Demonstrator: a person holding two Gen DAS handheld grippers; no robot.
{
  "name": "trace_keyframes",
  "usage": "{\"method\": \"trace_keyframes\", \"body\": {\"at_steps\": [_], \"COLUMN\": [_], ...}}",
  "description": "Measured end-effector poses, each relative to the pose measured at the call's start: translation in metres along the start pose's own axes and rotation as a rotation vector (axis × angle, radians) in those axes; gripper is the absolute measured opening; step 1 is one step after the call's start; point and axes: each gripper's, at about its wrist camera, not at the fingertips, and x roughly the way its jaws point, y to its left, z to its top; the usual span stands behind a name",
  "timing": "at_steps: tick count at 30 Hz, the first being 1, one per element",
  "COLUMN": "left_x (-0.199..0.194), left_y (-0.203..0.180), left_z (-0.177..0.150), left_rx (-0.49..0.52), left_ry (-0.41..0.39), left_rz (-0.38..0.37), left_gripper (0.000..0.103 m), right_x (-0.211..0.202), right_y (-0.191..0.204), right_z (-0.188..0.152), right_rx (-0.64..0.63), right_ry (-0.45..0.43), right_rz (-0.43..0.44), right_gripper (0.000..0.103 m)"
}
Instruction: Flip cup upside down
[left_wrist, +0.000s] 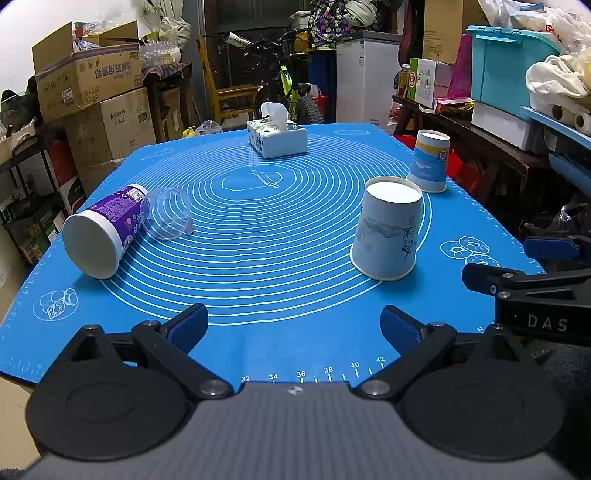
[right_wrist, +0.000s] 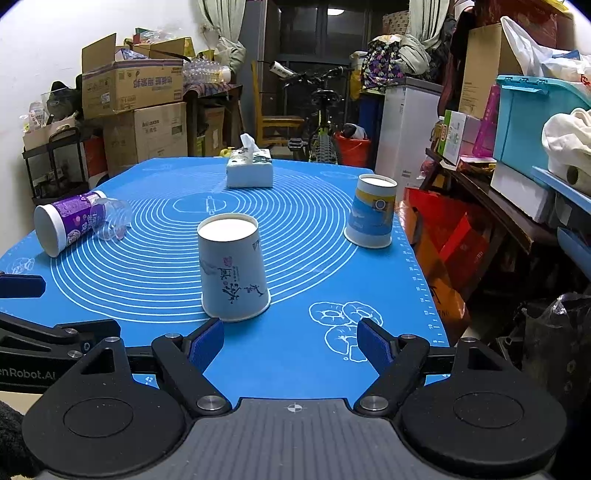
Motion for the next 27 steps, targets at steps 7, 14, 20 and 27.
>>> {"method": "trace_keyframes", "body": {"at_steps": [7, 14, 20, 27], "left_x": [-0.0009, -0.001, -0.0003, 0.0016], "left_y": [-0.0017, -0.0021, -0.0017, 0.0], "left_z": [0.0001, 0.0, -0.0012, -0.0021], "left_rx": [0.005, 0.004, 0.003, 0.001], "left_ry": [-0.005, -0.004, -0.004, 0.0], "left_rz": [0.007, 0.007, 0.012, 0.011], "left_gripper": [0.099, 0.099, 0.099, 0.099], "right_x": [-0.0011, -0.0011, -0.0012, 0.0015], "right_y": [-0.0015, -0.0015, -0.0016, -0.0029], "right_z": [0.0001, 0.0, 0.0002, -0.0042], "right_rx": [0.004, 0.004, 0.004, 0.003], "right_ry": [0.003, 0.004, 0.004, 0.014], "right_rz": [-0.001, -0.001, -0.001, 0.002], "right_gripper": [0.082, 0.082, 0.082, 0.082]}}
